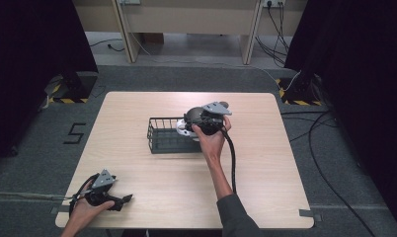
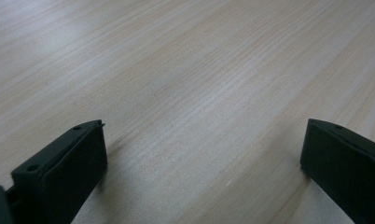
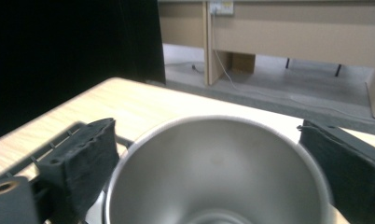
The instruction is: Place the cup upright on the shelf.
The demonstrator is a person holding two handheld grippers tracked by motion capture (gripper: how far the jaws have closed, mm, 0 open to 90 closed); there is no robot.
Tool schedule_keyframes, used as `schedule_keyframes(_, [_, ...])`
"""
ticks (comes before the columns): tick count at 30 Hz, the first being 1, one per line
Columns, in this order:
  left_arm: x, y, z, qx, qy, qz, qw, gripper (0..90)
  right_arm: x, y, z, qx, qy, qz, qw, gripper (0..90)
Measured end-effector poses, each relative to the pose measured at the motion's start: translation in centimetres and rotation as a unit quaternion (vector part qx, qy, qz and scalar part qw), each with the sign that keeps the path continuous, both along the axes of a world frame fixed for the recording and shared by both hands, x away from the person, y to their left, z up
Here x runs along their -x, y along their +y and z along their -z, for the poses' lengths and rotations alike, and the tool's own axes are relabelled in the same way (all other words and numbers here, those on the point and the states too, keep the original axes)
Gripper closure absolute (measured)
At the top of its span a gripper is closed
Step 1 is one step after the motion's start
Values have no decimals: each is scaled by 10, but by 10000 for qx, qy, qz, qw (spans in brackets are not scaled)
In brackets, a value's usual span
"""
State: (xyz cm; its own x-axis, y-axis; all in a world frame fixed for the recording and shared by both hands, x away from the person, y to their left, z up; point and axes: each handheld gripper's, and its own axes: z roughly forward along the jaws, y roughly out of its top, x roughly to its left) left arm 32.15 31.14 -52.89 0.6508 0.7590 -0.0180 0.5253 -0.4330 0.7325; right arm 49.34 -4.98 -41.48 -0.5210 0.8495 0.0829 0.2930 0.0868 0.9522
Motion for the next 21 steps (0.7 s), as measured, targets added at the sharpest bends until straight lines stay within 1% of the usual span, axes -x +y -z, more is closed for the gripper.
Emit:
schedule_keyframes(1, [0, 0, 0, -4, -2, 2, 10000, 0, 0, -1, -2, -61, -50, -46, 10000, 173])
schedule_keyframes(2, [0, 0, 0, 8, -1, -4, 10000, 0, 1, 0, -7, -93, -116, -64, 9999, 138])
schedule_keyframes(3, [0, 0, 0, 8, -1, -4, 10000, 0, 1, 0, -7, -93, -116, -64, 9999, 138])
schedule_keyframes(4, [0, 0, 0, 11, -1, -6, 10000, 0, 2, 0, -13, -57, -160, -55, 9998, 150])
schedule_keyframes(6, [0, 0, 0, 10, -1, -5, 10000, 0, 2, 0, -14, -82, -159, -49, 9998, 150])
schedule_keyframes(7, [0, 0, 0, 8, -3, -4, 10000, 0, 2, -1, -16, -36, -149, -52, 9999, 149])
schedule_keyframes(13, [0, 0, 0, 3, -2, -4, 10000, 0, 3, -5, -12, -31, -88, -24, 10000, 150])
schedule_keyframes(15, [0, 0, 0, 11, -3, -8, 10000, 0, 3, -7, -12, -77, -96, -15, 9999, 151])
schedule_keyframes(21, [1, 0, 0, -5, -3, 0, 10000, 0, 5, -13, -16, -97, -128, -4, 9999, 153])
